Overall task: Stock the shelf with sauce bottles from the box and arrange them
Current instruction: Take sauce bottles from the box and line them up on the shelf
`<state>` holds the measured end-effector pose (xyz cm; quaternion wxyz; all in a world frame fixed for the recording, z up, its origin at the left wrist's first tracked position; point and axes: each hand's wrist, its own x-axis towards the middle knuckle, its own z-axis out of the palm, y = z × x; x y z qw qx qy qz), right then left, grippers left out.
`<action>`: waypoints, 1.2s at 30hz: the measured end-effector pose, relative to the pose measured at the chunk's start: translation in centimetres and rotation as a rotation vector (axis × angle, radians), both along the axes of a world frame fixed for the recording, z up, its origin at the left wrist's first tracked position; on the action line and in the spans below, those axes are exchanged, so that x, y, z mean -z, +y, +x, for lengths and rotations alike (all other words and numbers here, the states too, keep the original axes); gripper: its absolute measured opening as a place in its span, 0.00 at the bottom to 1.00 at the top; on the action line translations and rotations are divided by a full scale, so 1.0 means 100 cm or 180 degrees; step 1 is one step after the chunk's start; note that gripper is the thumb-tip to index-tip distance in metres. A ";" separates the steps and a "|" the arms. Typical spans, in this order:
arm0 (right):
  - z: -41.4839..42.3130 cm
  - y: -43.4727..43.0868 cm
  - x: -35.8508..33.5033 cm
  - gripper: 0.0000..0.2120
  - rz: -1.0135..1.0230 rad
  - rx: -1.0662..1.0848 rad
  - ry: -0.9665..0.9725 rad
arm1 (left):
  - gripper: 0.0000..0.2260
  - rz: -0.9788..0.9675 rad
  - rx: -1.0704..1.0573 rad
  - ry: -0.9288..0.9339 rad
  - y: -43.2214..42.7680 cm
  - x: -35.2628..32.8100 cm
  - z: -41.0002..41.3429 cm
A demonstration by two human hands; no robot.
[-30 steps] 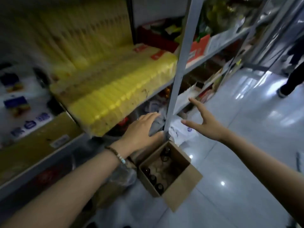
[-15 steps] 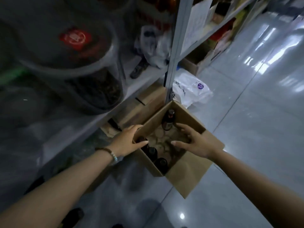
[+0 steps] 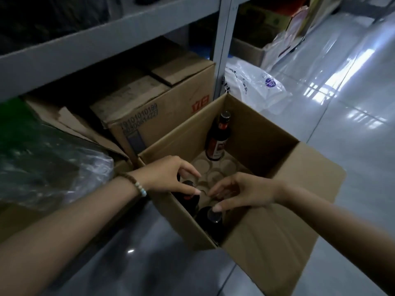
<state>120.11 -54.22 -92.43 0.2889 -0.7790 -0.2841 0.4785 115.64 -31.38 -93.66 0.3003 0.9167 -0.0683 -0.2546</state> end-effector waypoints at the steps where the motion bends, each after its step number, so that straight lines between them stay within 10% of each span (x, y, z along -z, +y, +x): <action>1: 0.002 0.002 0.002 0.20 -0.0026 -0.0069 0.0054 | 0.23 0.0055 0.0078 0.0051 0.000 0.004 0.003; 21: 0.005 0.020 0.019 0.14 -0.0392 -0.0135 0.0423 | 0.11 -0.0725 -0.0061 0.0723 0.005 0.027 0.019; 36: 0.012 0.013 0.029 0.13 -0.0222 0.0092 -0.0898 | 0.13 -0.0823 -0.0206 0.0089 0.000 0.040 0.019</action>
